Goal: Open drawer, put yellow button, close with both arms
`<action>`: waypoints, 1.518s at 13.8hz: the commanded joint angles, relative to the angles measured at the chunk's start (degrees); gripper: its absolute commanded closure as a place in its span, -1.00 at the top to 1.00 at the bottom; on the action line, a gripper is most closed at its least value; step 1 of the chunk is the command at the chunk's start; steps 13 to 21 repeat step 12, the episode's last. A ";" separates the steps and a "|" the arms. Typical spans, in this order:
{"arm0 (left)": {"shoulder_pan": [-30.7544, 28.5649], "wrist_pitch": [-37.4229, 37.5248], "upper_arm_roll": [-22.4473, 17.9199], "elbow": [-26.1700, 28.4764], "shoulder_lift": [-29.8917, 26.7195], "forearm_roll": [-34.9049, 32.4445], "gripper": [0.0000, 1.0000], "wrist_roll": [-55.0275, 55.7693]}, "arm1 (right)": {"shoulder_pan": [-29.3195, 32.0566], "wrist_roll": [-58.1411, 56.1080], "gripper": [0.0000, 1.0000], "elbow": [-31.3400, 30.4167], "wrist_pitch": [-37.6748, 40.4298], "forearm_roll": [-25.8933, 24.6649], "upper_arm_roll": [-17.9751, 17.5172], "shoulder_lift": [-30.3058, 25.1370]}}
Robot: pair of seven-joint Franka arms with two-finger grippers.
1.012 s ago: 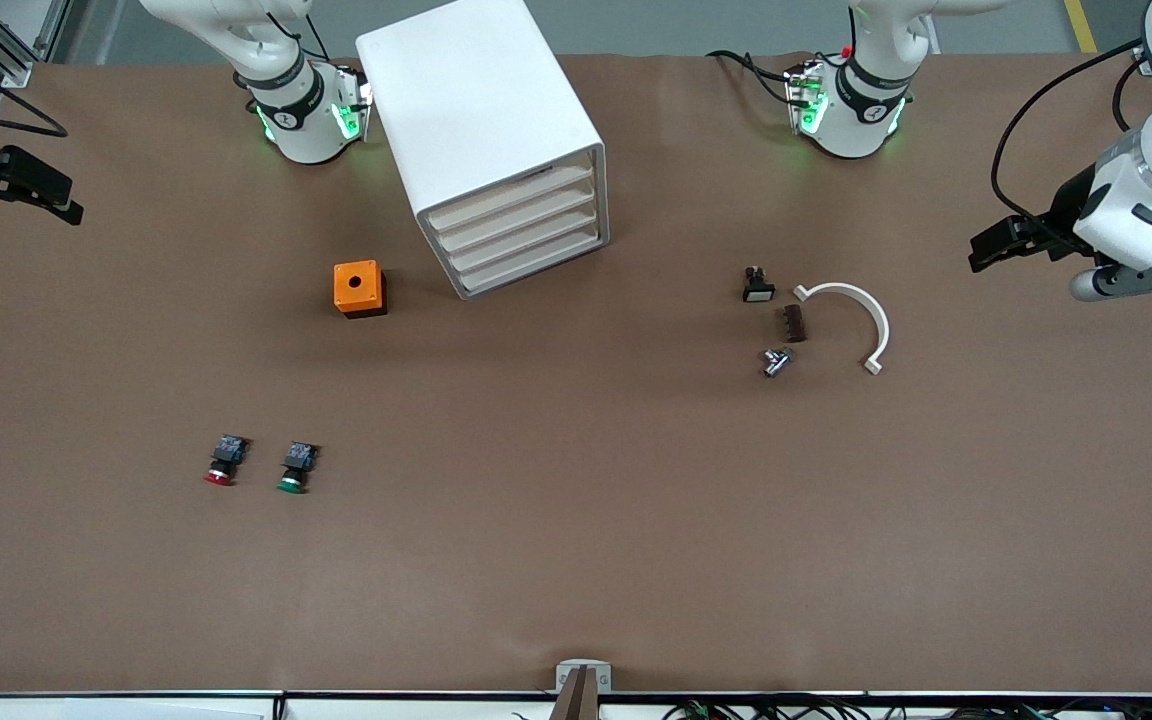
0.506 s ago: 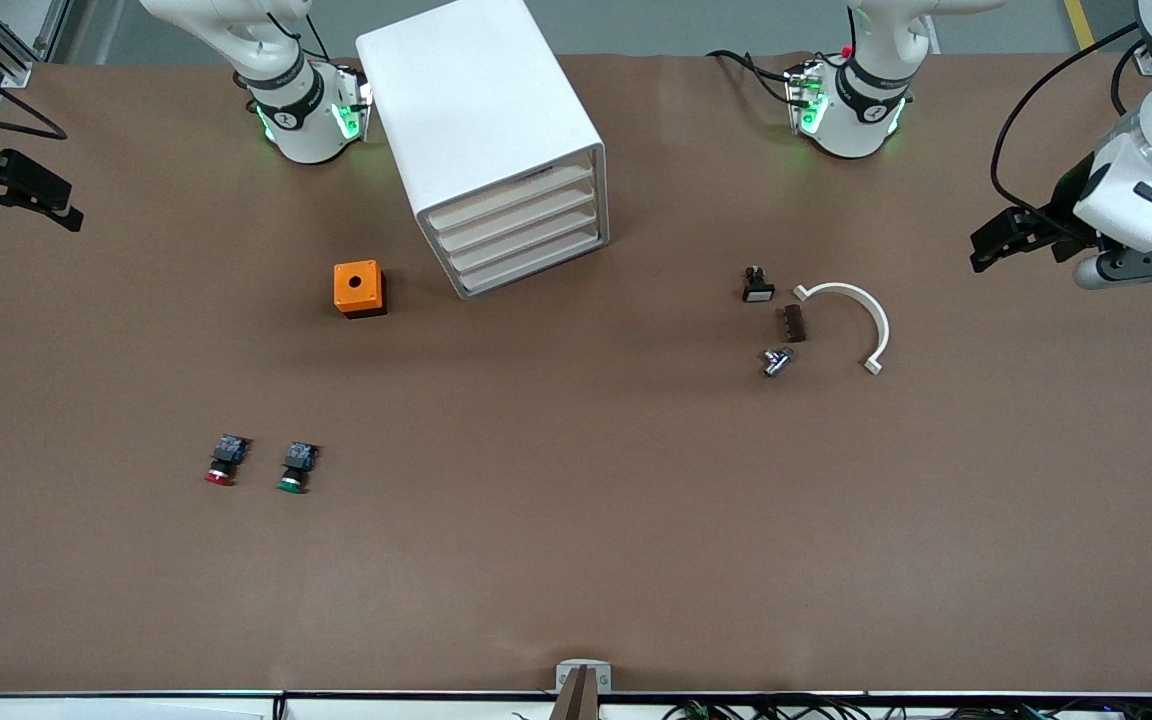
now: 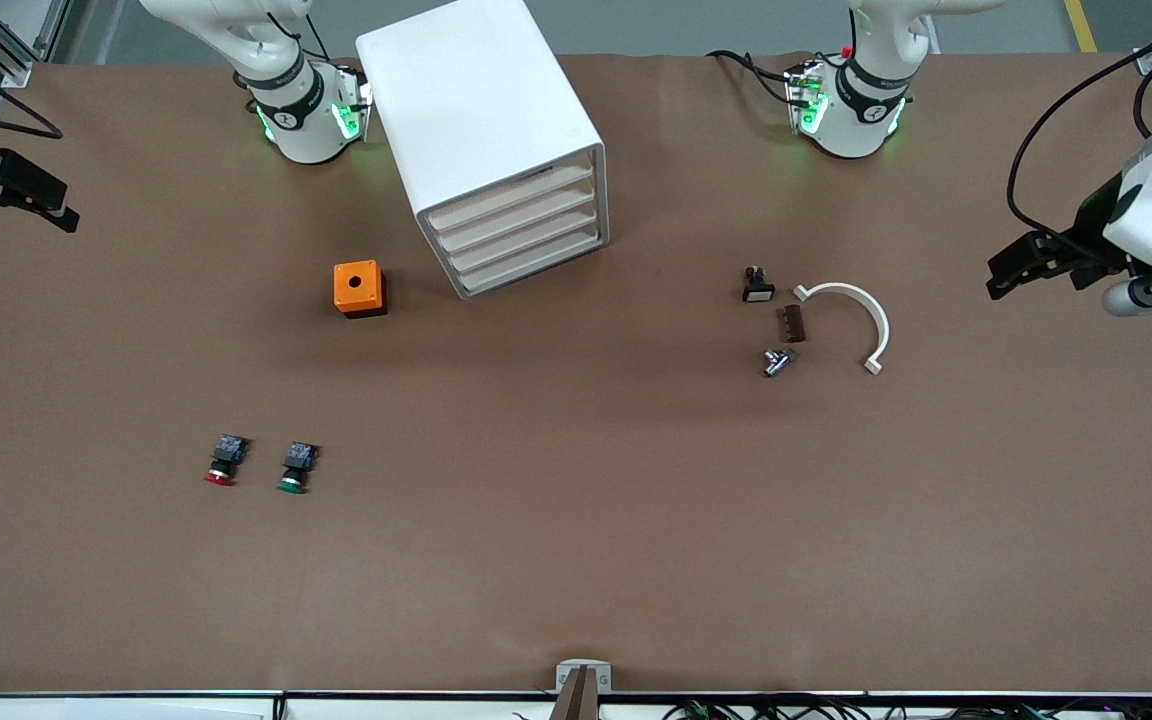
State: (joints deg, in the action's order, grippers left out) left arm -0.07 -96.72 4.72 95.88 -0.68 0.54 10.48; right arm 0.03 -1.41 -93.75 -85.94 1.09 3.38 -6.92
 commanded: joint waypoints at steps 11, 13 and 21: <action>-0.55 -0.05 0.73 -5.27 2.35 -0.80 0.99 -0.20 | 1.46 -0.61 1.00 -1.35 -1.16 0.23 -0.57 -1.43; -0.55 -0.05 0.73 -5.27 2.35 -0.80 0.99 -0.20 | 1.55 -0.61 1.00 -1.35 -0.98 0.23 -0.57 -1.43; -0.55 -0.05 0.73 -5.27 2.35 -0.80 0.99 -0.20 | 1.55 -0.61 1.00 -1.35 -0.98 0.23 -0.57 -1.43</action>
